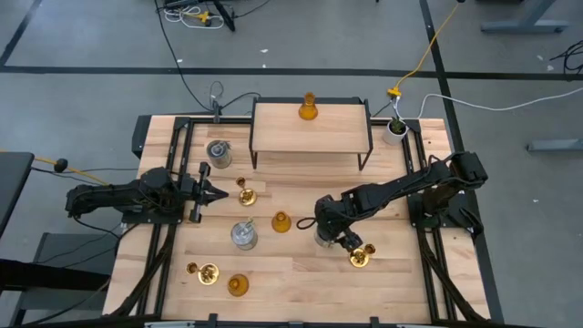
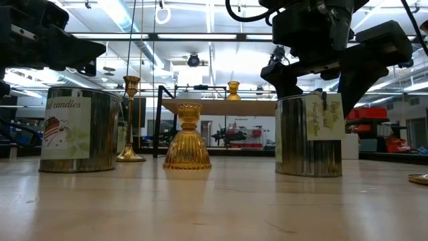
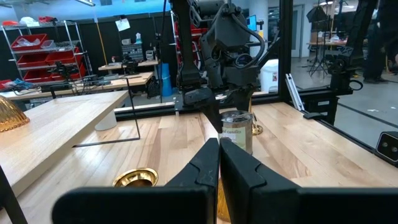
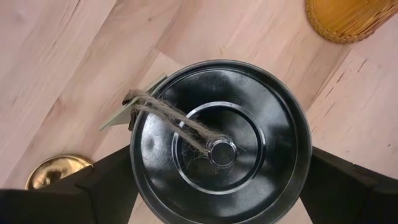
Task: Pick & Place candle stick holders
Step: Put the bottom right scented candle on the shelf
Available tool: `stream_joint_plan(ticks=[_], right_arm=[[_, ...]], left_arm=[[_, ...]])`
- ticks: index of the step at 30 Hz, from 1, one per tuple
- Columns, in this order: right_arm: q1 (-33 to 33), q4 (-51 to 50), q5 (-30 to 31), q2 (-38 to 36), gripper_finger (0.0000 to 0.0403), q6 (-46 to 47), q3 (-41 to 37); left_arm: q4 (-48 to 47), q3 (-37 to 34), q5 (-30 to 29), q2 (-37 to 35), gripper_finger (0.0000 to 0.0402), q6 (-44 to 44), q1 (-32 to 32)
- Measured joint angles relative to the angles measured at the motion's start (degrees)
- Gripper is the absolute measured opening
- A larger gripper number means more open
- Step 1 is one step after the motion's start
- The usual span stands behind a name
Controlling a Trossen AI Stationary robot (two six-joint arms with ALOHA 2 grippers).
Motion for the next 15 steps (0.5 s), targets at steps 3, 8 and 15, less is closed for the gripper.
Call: stream_joint_plan(ticks=[3, 8, 15], right_arm=[[0.01, 0.59, 0.24, 0.00, 0.0368, -0.02, 0.00], [-0.05, 0.72, 0.22, -0.30, 0.0368, -0.02, -0.02], [-0.23, 0.08, 0.17, -1.98, 0.0367, 0.85, -0.02]], left_arm=[[0.00, 0.00, -0.02, 0.00, 0.0019, -0.02, 0.00], [0.00, 0.00, -0.01, 0.00, 0.0018, 0.00, -0.01], [-0.02, 0.00, 0.00, 0.00, 0.0018, 0.00, -0.02]])
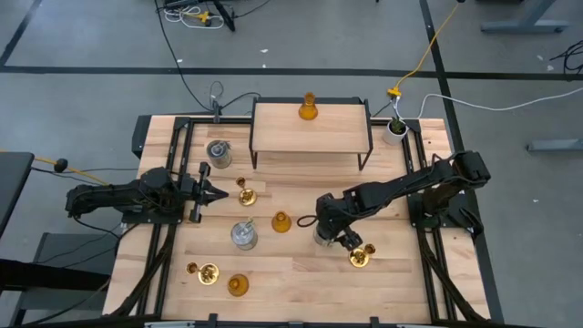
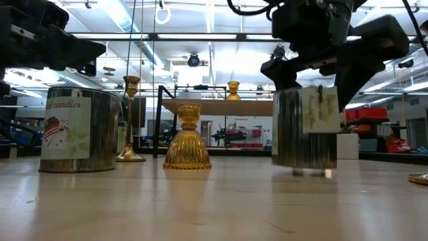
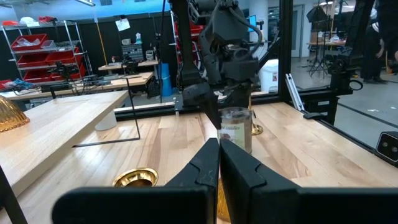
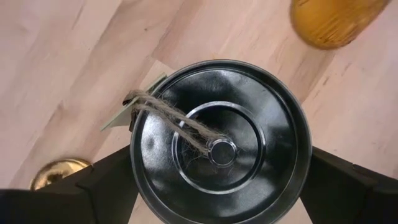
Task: Pick & Place candle stick holders
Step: Put the bottom right scented candle on the shelf
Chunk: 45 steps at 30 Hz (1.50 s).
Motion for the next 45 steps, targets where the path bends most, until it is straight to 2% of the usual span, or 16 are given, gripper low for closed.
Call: stream_joint_plan(ticks=[15, 34, 40, 45], right_arm=[[-5.52, -9.33, 1.74, -7.80, 0.0367, 6.68, 0.70], [-13.94, -17.47, 2.04, -7.81, 0.0367, 8.22, 15.36], [-17.59, -22.61, 10.15, -7.79, 0.0367, 7.95, 20.81], [-22.04, -25.28, 12.83, -7.77, 0.0367, 7.58, 24.18]], left_arm=[[0.01, 0.01, 0.00, 0.00, 0.0018, 0.00, 0.00], [0.02, 0.02, 0.00, 0.00, 0.0018, 0.00, 0.00], [0.02, 0.02, 0.00, 0.00, 0.0018, 0.00, 0.02], [0.01, 0.01, 0.00, 0.00, 0.0018, -0.01, 0.02]])
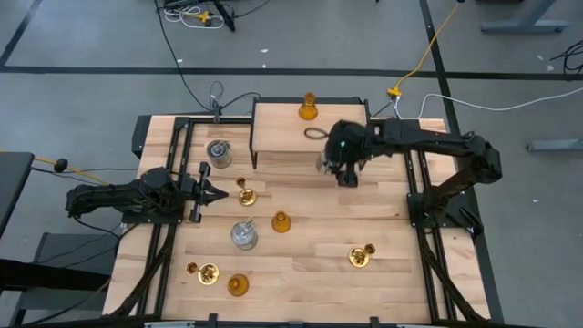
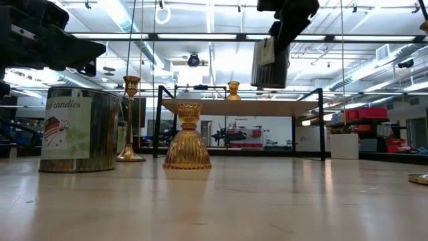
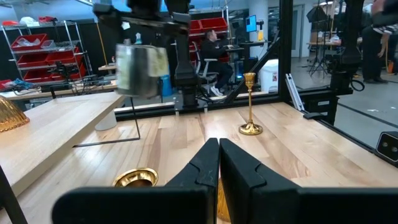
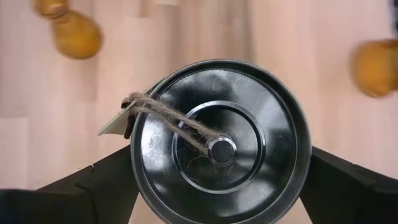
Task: Pick & Place candle stick holders
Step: Put the bottom right scented candle on the shelf
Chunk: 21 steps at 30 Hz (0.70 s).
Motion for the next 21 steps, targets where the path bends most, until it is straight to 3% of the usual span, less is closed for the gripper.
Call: stream_joint_plan(ticks=[21], right_arm=[[-23.31, -1.21, 0.74, 0.43, 0.0367, 1.25, 3.58]], left_arm=[[0.00, 0.00, 0.00, 0.00, 0.0018, -0.01, -0.01]])
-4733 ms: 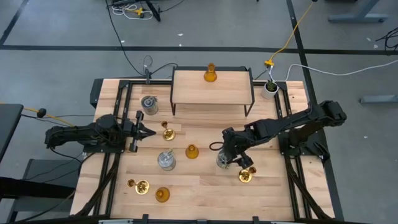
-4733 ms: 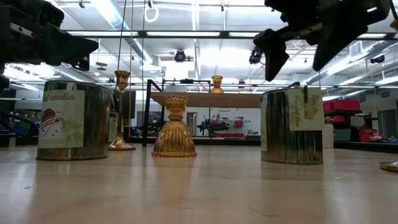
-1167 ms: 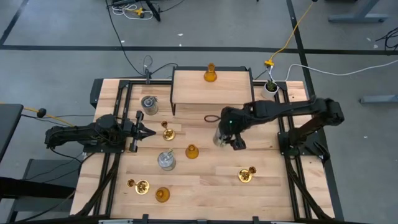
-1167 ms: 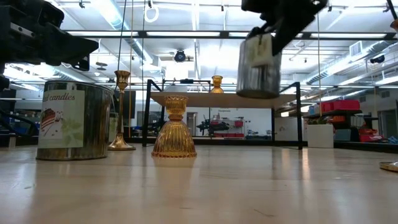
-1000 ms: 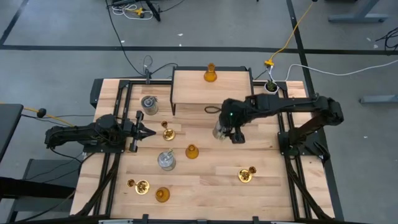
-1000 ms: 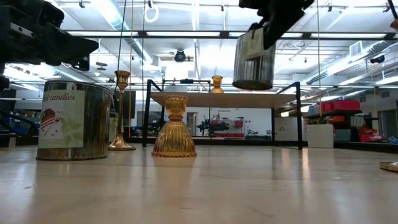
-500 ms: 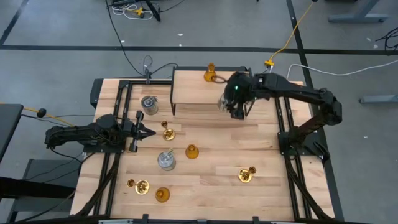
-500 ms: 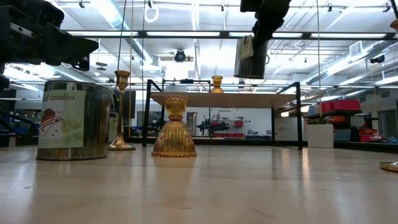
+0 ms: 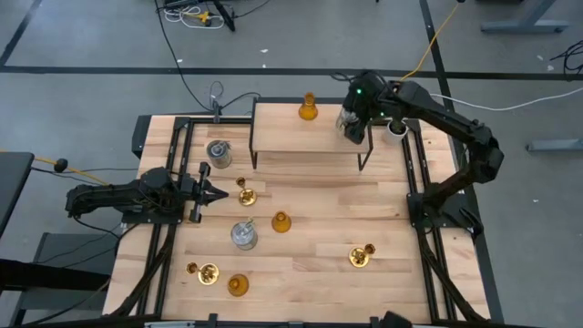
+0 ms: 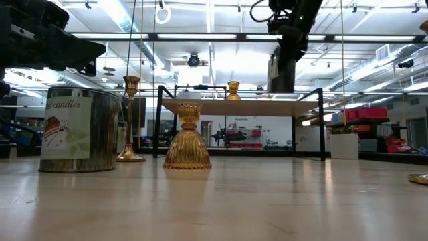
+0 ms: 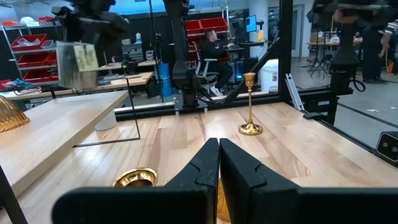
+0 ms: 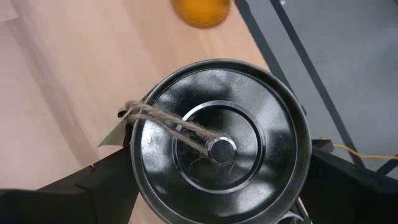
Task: Pick & Place candle stick holders
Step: Put the bottom right scented candle on the shelf
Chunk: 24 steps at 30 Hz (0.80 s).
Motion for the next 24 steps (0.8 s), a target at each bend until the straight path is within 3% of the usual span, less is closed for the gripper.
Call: stream_joint_plan(ticks=[13, 24], right_arm=[[-6.23, 3.90, -0.52, 4.03, 0.0367, -0.63, 0.00], [-11.00, 4.79, -4.84, 5.49, 0.0367, 1.69, 0.00]], left_arm=[[0.02, 0.00, -0.01, 0.00, 0.0018, 0.01, 0.01], [0.00, 0.00, 0.00, 0.00, 0.0018, 0.02, 0.01]])
